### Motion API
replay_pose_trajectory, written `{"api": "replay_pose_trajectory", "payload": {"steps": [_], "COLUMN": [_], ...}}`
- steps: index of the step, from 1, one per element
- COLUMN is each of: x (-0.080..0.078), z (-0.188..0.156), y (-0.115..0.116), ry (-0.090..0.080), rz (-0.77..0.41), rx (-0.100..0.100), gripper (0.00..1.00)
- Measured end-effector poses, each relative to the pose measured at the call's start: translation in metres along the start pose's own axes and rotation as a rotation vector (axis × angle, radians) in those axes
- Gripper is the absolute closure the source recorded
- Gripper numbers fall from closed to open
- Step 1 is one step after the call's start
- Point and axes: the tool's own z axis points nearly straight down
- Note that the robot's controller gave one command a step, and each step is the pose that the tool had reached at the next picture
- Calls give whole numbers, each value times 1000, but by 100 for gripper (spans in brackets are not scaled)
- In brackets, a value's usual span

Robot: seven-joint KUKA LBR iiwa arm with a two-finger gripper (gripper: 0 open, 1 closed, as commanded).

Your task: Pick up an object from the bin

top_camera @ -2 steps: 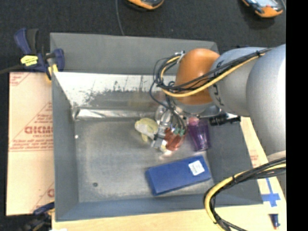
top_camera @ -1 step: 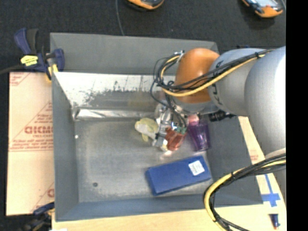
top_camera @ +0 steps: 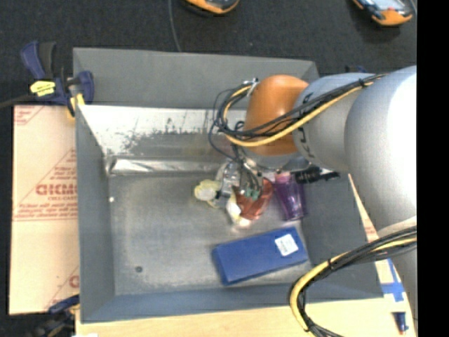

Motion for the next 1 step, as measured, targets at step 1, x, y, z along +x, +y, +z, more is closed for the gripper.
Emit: {"api": "replay_pose_trajectory", "payload": {"steps": [1], "x": [0], "z": [0], "y": [0], "ry": [0], "rz": [0], "rx": [0], "gripper": [100]}}
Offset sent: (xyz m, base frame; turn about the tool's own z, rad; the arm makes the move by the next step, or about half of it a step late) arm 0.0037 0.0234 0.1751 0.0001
